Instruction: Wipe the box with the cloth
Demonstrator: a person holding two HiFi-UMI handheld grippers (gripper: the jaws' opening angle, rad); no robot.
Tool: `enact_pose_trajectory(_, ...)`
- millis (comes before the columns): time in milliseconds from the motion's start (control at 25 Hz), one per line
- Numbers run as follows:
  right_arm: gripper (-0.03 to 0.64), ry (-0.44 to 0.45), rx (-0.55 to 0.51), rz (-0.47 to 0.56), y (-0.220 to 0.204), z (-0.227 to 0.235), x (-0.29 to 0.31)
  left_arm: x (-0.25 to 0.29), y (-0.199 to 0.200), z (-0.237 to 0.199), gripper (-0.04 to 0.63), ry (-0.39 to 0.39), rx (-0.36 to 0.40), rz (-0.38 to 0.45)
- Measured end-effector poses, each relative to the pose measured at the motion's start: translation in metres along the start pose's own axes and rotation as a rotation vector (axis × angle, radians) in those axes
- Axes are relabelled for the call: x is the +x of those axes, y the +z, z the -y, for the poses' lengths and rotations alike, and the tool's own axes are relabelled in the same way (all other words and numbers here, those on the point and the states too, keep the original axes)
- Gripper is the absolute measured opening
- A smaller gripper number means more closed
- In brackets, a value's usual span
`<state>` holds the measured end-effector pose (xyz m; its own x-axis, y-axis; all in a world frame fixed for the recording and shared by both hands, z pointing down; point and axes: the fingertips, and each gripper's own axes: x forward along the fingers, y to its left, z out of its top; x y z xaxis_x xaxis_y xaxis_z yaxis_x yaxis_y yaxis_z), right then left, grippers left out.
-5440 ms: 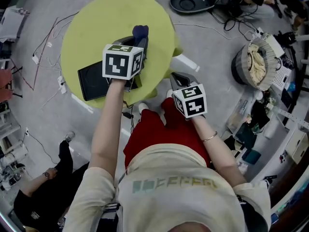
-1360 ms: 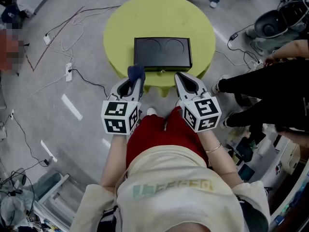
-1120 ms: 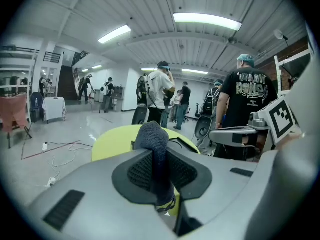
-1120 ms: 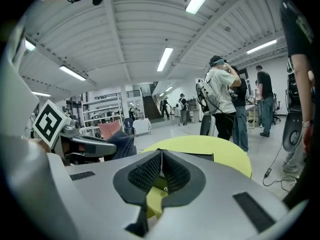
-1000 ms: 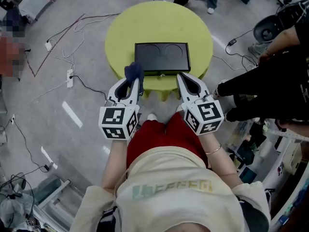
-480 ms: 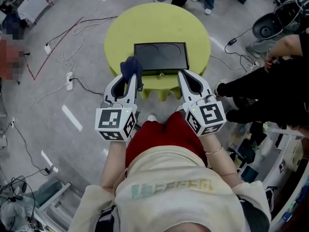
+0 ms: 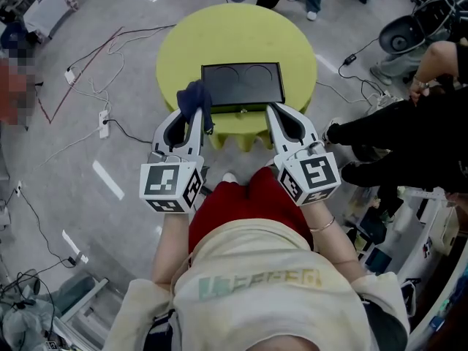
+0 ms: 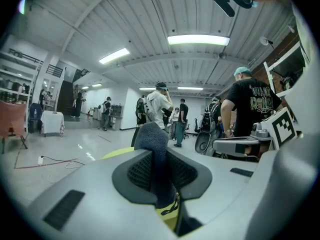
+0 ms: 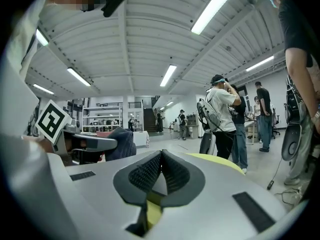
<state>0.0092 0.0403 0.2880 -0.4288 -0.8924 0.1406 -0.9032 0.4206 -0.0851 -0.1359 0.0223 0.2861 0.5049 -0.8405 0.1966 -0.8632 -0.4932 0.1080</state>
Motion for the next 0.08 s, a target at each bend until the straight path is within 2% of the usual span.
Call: enact_pose_trajectory(80, 0.037, -0.001, -0.001, 0.004, 0.0002, -0.0004, -0.0021, -0.0011, 0.0016, 0.0000, 0.064, 0.003, -0.002, 0.008)
